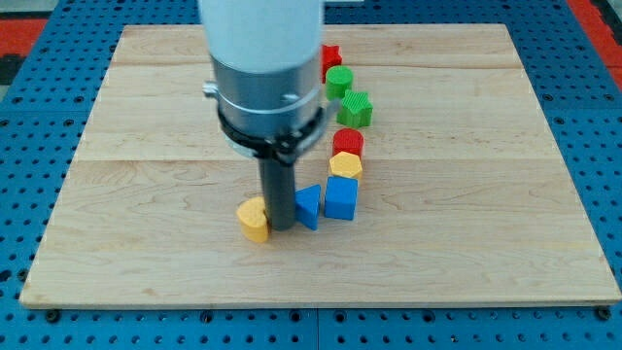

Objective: Slide the yellow heart parallel to the left of the hexagon

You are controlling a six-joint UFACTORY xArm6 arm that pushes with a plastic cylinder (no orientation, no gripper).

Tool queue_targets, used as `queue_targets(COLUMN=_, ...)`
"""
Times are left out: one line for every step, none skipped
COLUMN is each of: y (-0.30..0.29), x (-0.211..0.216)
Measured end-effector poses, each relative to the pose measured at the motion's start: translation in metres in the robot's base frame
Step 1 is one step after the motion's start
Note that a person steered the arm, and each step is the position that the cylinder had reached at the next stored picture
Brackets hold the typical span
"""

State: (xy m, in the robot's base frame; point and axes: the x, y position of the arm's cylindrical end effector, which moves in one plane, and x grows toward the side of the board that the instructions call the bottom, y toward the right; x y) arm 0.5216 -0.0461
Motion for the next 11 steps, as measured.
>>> queue_targets(y=-0.007, x=0.009)
queue_targets(y=-0.005, x=0.05)
queue_targets(y=0.008, x=0.071)
queue_targets(y=-0.023, x=0.045)
queue_targets(y=-0.03, x=0.007)
queue_targets(y=-0.039, x=-0.029)
queue_targets(y=-0.052, x=-0.025)
queue_targets(y=-0.105, x=-0.004)
queue_targets(y=-0.115, x=-0.023)
queue_targets(y=-0.106, x=-0.052)
queue_targets(y=-0.085, x=-0.062)
